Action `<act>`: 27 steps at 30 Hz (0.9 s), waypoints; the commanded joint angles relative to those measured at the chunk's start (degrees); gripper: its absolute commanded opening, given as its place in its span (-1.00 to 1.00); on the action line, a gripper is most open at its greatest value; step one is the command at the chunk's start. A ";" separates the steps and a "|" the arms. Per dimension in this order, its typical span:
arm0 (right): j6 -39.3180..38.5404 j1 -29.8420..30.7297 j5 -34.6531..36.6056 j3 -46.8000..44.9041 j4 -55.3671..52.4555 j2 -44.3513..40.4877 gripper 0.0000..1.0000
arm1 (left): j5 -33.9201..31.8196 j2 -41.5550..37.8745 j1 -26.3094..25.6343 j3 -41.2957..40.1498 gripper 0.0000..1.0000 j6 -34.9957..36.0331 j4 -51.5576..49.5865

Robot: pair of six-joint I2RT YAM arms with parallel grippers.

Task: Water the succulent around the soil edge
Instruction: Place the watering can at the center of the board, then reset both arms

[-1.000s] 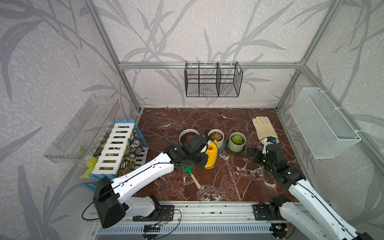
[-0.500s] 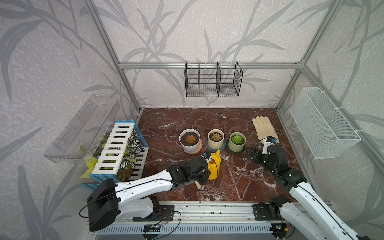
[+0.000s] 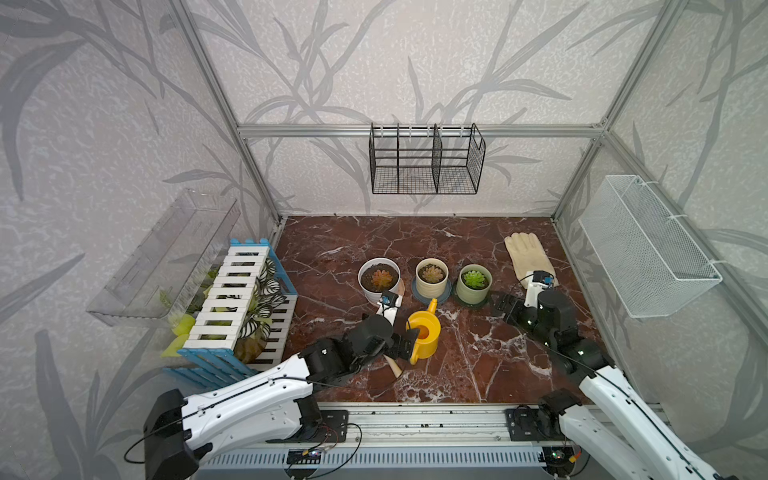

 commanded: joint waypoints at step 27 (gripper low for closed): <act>-5.19 -0.24 10.42 5.56 8.52 14.81 0.98 | -14.05 23.06 49.72 -20.03 1.00 22.70 64.90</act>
